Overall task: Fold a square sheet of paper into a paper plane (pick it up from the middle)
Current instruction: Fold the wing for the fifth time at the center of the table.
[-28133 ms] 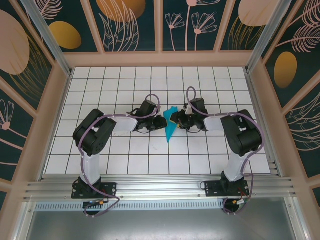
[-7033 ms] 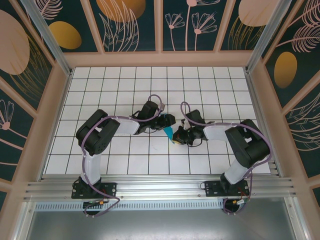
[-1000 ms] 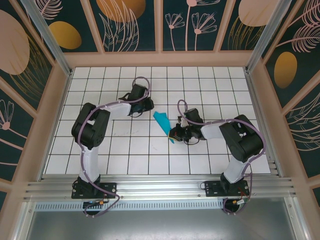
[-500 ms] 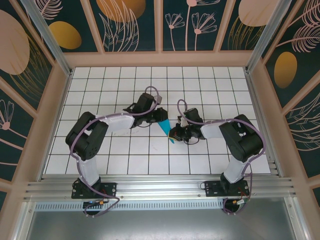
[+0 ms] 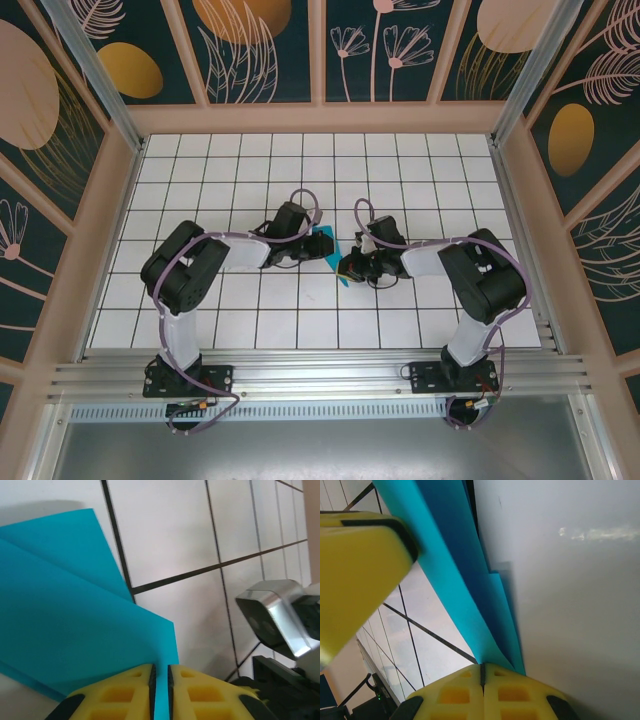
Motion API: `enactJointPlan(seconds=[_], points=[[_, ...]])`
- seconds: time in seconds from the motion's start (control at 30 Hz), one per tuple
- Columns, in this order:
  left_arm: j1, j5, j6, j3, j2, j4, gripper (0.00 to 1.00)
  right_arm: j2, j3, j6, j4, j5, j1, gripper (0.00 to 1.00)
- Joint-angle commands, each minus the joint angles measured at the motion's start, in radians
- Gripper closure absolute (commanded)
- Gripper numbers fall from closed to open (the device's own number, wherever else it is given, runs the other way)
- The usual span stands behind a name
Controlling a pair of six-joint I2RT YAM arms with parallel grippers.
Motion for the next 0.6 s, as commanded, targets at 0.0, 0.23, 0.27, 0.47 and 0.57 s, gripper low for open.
enactJointPlan(seconds=[0.0,0.23,0.27,0.47,0.57], points=[[0.004,-0.08,-0.007,0.003,0.04,-0.027,0.83,0.091,-0.06,-0.021,-0.194,0.105,0.03,1.0],[0.008,-0.245,0.005,0.094,0.068,-0.203,0.85,0.085,-0.072,-0.031,-0.204,0.107,0.031,1.0],[0.009,-0.257,0.015,0.102,0.068,-0.218,0.85,0.084,-0.074,-0.031,-0.206,0.108,0.03,1.0],[0.066,-0.245,0.048,0.104,0.071,-0.212,0.85,0.074,-0.084,-0.031,-0.202,0.111,0.03,1.0],[0.103,-0.237,0.07,0.116,0.083,-0.212,0.84,0.074,-0.086,-0.033,-0.201,0.11,0.03,1.0]])
